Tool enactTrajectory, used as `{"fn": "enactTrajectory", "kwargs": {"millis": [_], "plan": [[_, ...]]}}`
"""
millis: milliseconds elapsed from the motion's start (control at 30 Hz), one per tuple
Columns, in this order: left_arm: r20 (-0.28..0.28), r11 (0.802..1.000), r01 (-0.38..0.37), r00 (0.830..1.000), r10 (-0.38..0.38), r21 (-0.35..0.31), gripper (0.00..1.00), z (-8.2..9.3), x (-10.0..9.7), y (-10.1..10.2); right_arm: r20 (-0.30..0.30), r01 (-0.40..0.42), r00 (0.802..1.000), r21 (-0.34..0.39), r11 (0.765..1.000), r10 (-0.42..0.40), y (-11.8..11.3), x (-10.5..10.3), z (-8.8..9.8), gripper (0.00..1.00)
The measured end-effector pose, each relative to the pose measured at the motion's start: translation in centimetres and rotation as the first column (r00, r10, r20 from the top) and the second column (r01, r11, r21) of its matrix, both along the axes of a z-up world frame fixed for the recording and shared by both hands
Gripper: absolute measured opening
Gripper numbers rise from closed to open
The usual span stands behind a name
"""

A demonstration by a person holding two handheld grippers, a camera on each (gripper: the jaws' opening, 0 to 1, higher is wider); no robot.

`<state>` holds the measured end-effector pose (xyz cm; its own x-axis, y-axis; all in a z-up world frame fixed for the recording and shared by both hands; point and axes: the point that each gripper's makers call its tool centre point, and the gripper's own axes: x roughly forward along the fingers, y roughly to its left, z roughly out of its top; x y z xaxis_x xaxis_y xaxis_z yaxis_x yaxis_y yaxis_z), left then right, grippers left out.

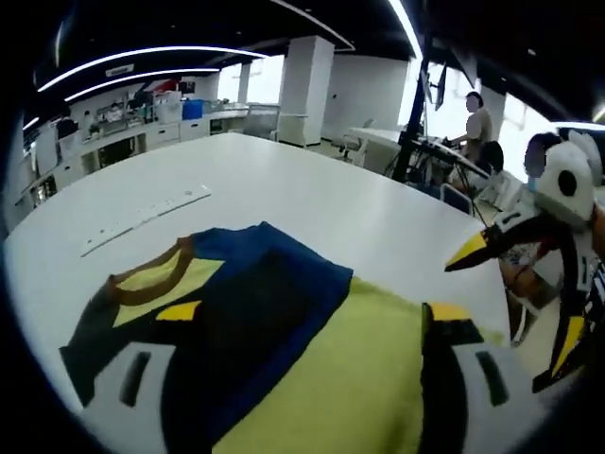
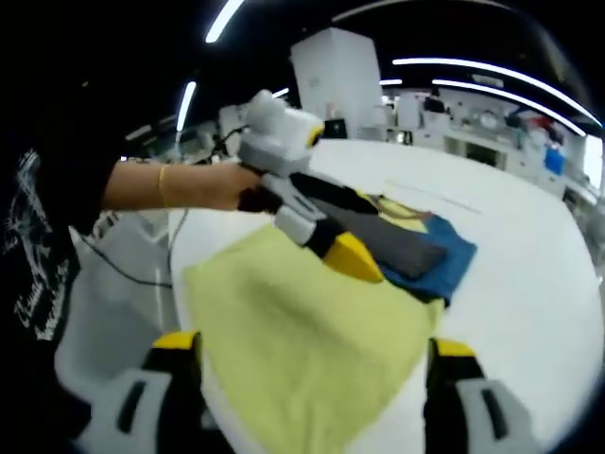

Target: Fold the garment on the visible template until the final outline fits inside the template.

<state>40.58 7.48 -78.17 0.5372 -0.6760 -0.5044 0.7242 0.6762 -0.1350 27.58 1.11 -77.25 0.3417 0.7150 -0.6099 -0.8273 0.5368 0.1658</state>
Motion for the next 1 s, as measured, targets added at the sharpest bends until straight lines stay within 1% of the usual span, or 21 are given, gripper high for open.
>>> {"fn": "enactTrajectory", "kwargs": {"millis": [167,233,267,333,400,433,500,567,667,700,800,900,1000], "plan": [[-0.010,1.000,-0.025,1.000,0.025,-0.014,0.99,0.1,-1.6,2.5,-0.015,-0.044,0.999,-0.003,0.999,0.044,0.0,-0.7,0.1,0.99],[-0.007,0.999,-0.031,1.000,0.031,-0.021,0.99,0.3,-2.0,2.9,-0.026,-0.071,0.997,-0.019,0.997,0.070,-0.1,-1.2,-0.1,0.99],[-0.004,0.999,-0.034,0.999,0.034,-0.030,0.99,0.4,-2.7,3.6,-0.024,-0.077,0.997,-0.028,0.997,0.076,-0.2,-1.3,-0.1,0.99],[-0.003,0.999,-0.029,1.000,0.029,-0.029,0.99,0.6,-3.9,3.9,-0.026,-0.090,0.996,-0.036,0.995,0.089,-0.2,-1.5,-0.3,0.99],[0.000,1.000,-0.020,1.000,0.020,-0.023,0.99,0.7,-4.7,4.4,-0.037,-0.102,0.994,-0.049,0.994,0.100,-0.5,-1.9,-0.6,0.99],[0.006,1.000,-0.013,1.000,0.013,-0.022,0.99,0.7,-5.0,5.1,-0.039,-0.107,0.994,-0.055,0.993,0.105,-0.5,-2.0,-0.7,0.99],[-0.009,0.999,-0.020,1.000,0.020,-0.047,0.99,1.2,-5.8,5.6,-0.044,-0.112,0.993,-0.070,0.991,0.109,-0.7,-2.2,-0.9,0.99],[-0.006,0.998,-0.023,1.000,0.023,-0.065,0.99,1.8,-6.3,6.3,-0.047,-0.119,0.992,-0.077,0.990,0.116,-0.8,-2.4,-1.1,0.99],[0.012,0.998,-0.008,1.000,0.008,-0.057,0.99,2.3,-7.4,6.9,-0.044,-0.130,0.991,-0.085,0.988,0.127,-0.8,-2.8,-1.3,0.99],[0.018,0.999,-0.003,1.000,0.003,-0.048,0.99,2.4,-7.8,7.5,-0.047,-0.139,0.990,-0.092,0.986,0.135,-0.9,-3.1,-1.5,0.99],[0.021,0.999,0.003,1.000,-0.002,-0.043,0.99,2.6,-9.2,8.3,-0.044,-0.149,0.988,-0.114,0.982,0.145,-1.2,-3.5,-1.9,0.99],[0.013,0.999,0.006,1.000,-0.005,-0.033,0.96,2.1,-10.8,9.5,-0.044,-0.159,0.987,-0.121,0.980,0.155,-1.4,-3.9,-2.4,0.99],[-0.005,1.000,0.016,1.000,-0.016,-0.010,0.94,1.4,-12.4,10.4,-0.052,-0.164,0.986,-0.124,0.979,0.158,-1.5,-4.4,-2.9,0.99]]}}
